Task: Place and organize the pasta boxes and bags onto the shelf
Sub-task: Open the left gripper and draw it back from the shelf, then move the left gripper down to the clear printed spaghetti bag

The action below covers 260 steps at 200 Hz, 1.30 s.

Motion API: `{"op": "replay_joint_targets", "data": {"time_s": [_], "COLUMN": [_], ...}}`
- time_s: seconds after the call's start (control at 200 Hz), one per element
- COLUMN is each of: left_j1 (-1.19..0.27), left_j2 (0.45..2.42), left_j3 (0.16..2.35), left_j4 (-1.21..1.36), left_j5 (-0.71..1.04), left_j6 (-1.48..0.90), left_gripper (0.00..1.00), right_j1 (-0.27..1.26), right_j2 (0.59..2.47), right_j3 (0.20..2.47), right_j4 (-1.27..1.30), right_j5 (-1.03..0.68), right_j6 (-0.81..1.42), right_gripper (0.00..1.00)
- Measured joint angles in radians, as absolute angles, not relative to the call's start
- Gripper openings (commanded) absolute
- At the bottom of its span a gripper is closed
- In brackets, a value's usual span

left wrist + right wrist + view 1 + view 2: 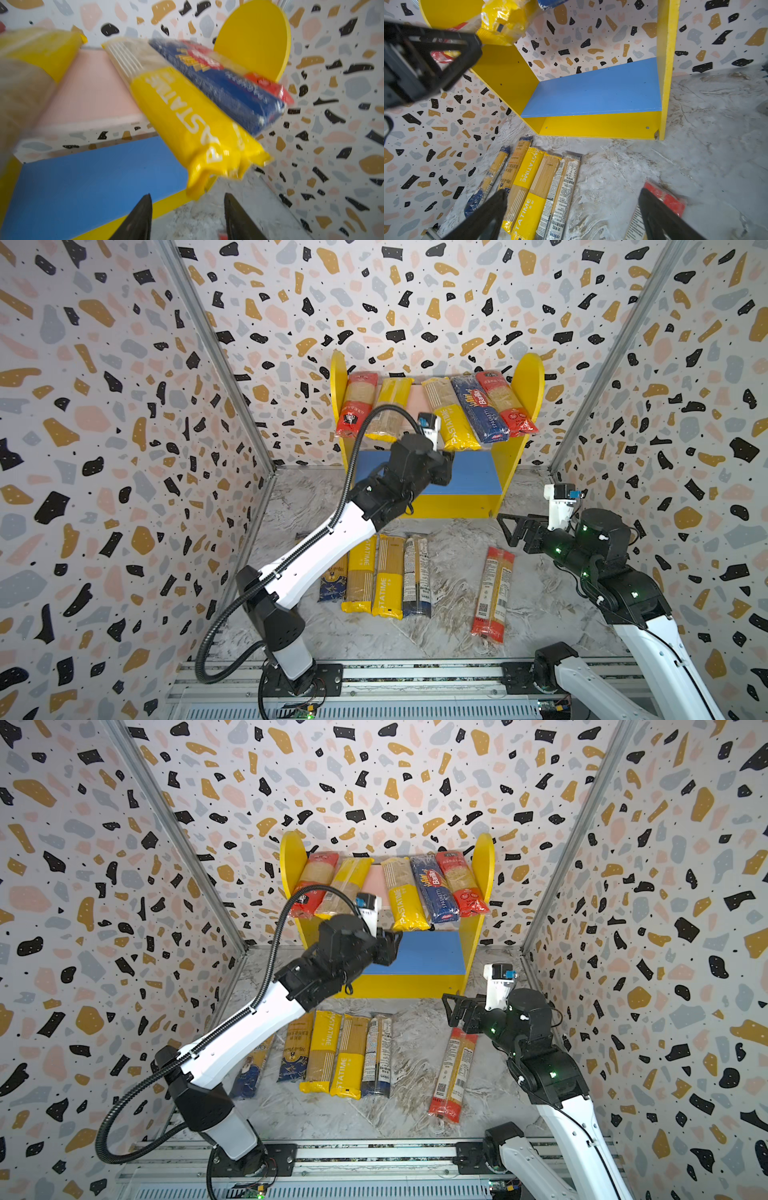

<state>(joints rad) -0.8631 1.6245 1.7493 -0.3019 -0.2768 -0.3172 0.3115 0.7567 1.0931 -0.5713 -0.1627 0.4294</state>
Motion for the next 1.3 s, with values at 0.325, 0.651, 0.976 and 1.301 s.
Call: {"op": "replay_joint_targets", "data": {"time_s": [0.325, 0.651, 0.976, 1.301], "left_j1": [-0.997, -1.012, -1.012, -1.035], "left_j2": [1.143, 0.967, 1.14, 1.437], "left_j3": [1.093, 0.685, 0.63, 0.663], "left_j4": [-0.251, -0.278, -0.178, -0.034], "left_j5": [-0.474, -0.563, -0.484, -0.324], "left_j6": [-0.494, -0.764, -0.834, -0.827], "left_gripper": [0.63, 0.64, 0.69, 0.88], "right_j1": [0.311, 0.311, 0.311, 0.311], "right_j2": [0.718, 0.7, 0.701, 0.699], "right_j3": [1.095, 1.061, 1.053, 1.032], "right_j4": [-0.665, -0.666, -0.659, -0.659], "right_j5": [-0.085, -0.125, -0.143, -0.125], "right_j6": [0.434, 0.449, 0.455, 0.451], "right_gripper": [0.99, 0.99, 0.99, 0.99]}}
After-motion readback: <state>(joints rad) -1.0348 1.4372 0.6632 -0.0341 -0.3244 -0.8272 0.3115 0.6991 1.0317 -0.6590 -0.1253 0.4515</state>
